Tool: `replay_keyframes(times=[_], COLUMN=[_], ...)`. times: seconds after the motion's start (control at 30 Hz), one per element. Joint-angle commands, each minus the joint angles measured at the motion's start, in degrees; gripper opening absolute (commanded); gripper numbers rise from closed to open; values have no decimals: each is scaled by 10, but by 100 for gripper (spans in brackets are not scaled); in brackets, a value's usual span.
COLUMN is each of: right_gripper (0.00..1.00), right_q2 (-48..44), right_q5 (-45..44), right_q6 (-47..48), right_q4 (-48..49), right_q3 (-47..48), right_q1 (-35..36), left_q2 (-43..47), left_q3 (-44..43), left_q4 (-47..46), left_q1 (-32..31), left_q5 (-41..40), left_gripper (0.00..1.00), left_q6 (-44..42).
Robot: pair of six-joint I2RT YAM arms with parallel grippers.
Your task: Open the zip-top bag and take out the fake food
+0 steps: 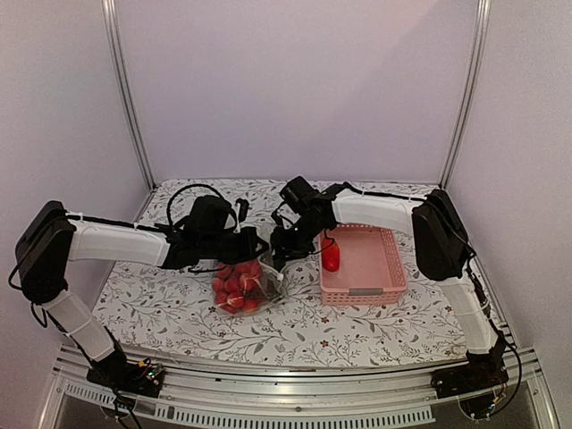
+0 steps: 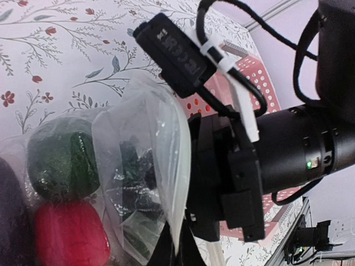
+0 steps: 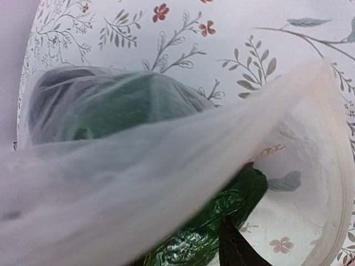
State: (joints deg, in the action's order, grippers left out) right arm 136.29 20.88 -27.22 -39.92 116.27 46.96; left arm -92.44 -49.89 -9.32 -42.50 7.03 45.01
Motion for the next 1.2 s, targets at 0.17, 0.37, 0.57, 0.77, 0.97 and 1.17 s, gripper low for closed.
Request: replay_keyframes(times=[0.17, 0.37, 0.57, 0.77, 0.97, 1.17], right_gripper=[50, 52, 38, 15, 5, 5], right_q2=[-10, 36, 52, -16, -93, -165], right_q5=[-30, -35, 19, 67, 63, 41], right_q6=[-24, -33, -46, -84, -112, -131], right_q4=[9, -6, 4, 74, 194, 293], right_q3=[-63, -41, -35, -61, -155, -244], right_q1=[11, 12, 11, -5, -17, -22], left_q2=[-7, -11, -17, -18, -12, -5], left_q3=[2, 1, -7, -9, -5, 2], left_q4=[-8, -7, 5, 14, 14, 9], left_q1=[-9, -8, -8, -8, 1, 5], left_q5=[-11, -13, -13, -18, -22, -35], left_gripper=[0, 0, 0, 0, 0, 0], left_q6=[9, 9, 10, 14, 33, 52])
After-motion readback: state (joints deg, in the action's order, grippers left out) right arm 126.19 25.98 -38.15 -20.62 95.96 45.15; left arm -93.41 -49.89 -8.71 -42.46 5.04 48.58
